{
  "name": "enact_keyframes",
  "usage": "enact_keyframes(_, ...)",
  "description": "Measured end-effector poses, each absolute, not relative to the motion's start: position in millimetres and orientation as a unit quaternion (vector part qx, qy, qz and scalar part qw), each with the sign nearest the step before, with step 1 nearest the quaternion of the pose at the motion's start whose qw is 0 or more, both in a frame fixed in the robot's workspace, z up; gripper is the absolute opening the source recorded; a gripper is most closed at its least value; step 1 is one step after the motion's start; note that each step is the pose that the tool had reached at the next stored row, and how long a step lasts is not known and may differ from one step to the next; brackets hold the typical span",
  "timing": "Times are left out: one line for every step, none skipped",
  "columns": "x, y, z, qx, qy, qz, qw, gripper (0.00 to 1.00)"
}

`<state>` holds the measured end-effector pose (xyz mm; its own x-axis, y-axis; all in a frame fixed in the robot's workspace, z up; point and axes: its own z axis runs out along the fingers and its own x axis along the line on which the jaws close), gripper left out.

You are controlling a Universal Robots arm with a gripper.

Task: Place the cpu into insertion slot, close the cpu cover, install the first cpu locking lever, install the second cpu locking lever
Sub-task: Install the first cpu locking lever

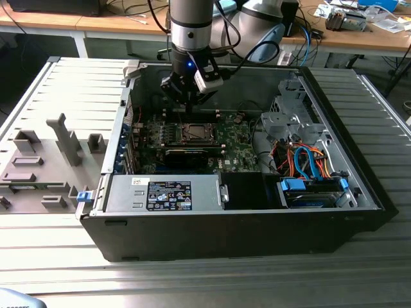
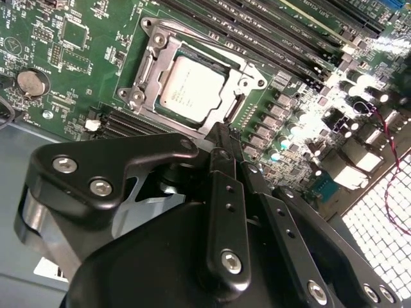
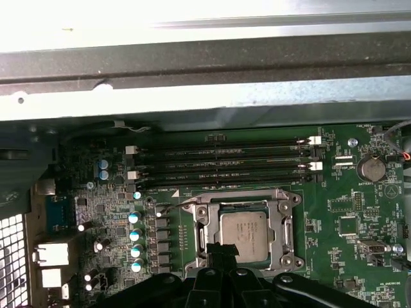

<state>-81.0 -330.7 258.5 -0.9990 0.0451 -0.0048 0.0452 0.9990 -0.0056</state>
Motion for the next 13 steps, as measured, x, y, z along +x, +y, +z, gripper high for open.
enact_keyframes(-81.5, -330.7, 258.5, 0.023, 1.000, -0.003, 0.002, 0.11)
enact_keyframes(-82.1, -330.7, 258.5, 0.023, 1.000, -0.003, 0.002, 0.11)
enact_keyframes(-83.1, -330.7, 258.5, 0.023, 1.000, -0.003, 0.002, 0.11)
enact_keyframes(-83.6, -330.7, 258.5, 0.023, 1.000, -0.003, 0.002, 0.11)
enact_keyframes(-83.9, -330.7, 258.5, 0.023, 1.000, -0.003, 0.002, 0.11)
enact_keyframes(-84.6, -330.7, 258.5, 0.023, 1.000, -0.003, 0.002, 0.11)
enact_keyframes(-85.2, -330.7, 258.5, 0.023, 1.000, -0.003, 0.002, 0.11)
enact_keyframes(-85.6, -330.7, 258.5, 0.023, 1.000, -0.003, 0.002, 0.11)
enact_keyframes(-86.2, -330.7, 258.5, 0.023, 1.000, -0.003, 0.002, 0.11)
enact_keyframes(-86.5, -330.7, 258.5, 0.023, 1.000, -0.003, 0.002, 0.11)
enact_keyframes(-87.3, -330.7, 258.5, 0.023, 1.000, -0.003, 0.002, 0.11)
enact_keyframes(-87.7, -330.7, 258.5, 0.023, 1.000, -0.003, 0.002, 0.11)
enact_keyframes(-88.4, -330.7, 258.5, 0.023, 1.000, -0.003, 0.002, 0.11)
